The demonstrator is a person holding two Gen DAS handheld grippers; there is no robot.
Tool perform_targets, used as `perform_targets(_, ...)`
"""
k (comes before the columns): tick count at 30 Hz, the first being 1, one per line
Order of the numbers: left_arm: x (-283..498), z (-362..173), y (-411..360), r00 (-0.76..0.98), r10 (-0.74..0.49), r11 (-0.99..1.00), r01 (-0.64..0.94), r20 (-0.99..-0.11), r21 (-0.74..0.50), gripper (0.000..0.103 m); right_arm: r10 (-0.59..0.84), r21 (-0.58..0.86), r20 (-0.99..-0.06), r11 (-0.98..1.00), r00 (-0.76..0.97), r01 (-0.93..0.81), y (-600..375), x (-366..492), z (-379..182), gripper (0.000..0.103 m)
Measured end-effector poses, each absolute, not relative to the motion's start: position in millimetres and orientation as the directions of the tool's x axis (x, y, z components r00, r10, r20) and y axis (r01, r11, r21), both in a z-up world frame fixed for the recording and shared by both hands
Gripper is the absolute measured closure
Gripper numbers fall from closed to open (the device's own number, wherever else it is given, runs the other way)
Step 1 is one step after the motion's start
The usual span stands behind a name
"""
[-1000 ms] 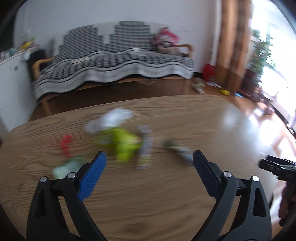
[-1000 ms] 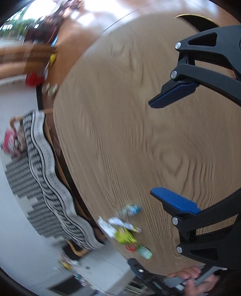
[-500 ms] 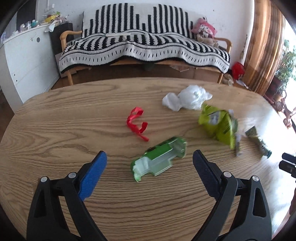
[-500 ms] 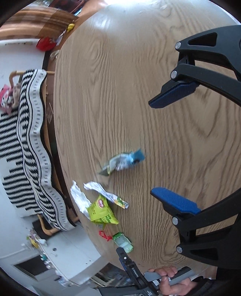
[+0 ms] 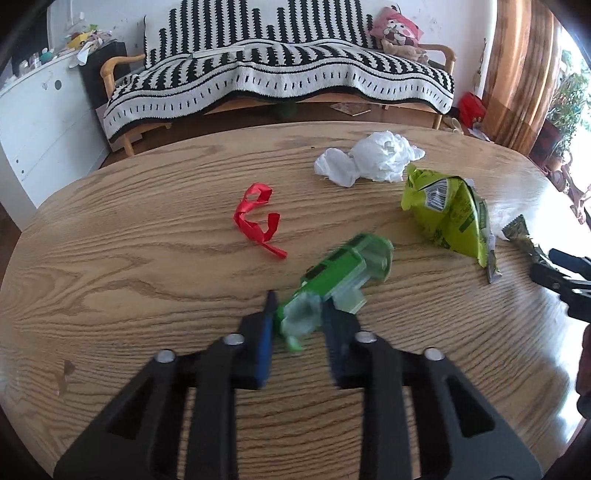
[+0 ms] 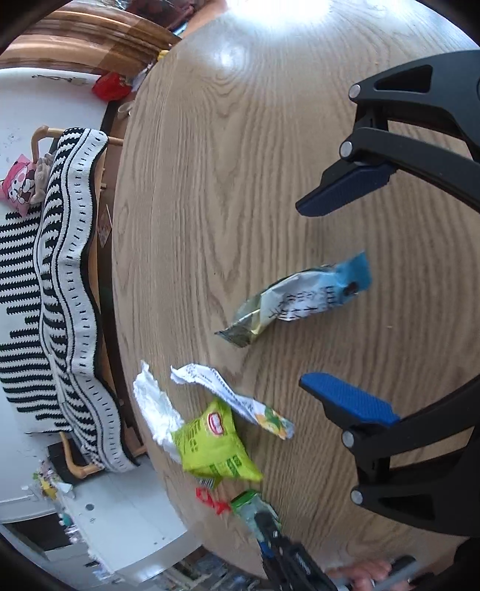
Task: Collect trash
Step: 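Grasp the green juice carton with the left tool while the right tool grasps the blue-white wrapper, then carry both items over the bin and open the right tool to drop the wrapper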
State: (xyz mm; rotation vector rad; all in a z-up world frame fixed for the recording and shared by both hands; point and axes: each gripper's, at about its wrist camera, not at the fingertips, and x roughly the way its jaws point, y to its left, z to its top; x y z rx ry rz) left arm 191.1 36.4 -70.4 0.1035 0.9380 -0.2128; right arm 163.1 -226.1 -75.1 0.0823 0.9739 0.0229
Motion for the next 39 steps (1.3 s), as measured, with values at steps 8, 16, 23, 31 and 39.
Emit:
perform_targets(8,179,-52,26,0.591,-0.172,0.97,0.243,-0.788,-0.03,0.094,0.065,0.059,-0.81,0.998,0.583,-0.029,-214,148,-63,0.088)
perform_targets(16,156,-20,-2,0.622,-0.214,0.965,0.253,-0.753,-0.066,0.094,0.045,0.072,-0.774,0.997,0.632,0.016,-256,97,-24,0.088)
perform_targets(23,116,14,-81,0.641,-0.325,0.929,0.352,-0.695,-0.109,0.094,-0.038,0.082,-0.747,0.985,0.664,0.149,-343,30,5,0.088)
perform_targets(31,56,31,-211,0.572,-0.493,0.825,0.547,-0.655,-0.143,0.094,-0.186,0.098,-0.731,0.924,0.657,0.371,-465,-69,17,0.088)
perform_targets(39,-8,22,-322,0.453,-0.623,0.691,0.701,-0.638,-0.177,0.094,-0.317,0.082,-0.759,0.82,0.569,0.567,-567,-164,-6,0.088)
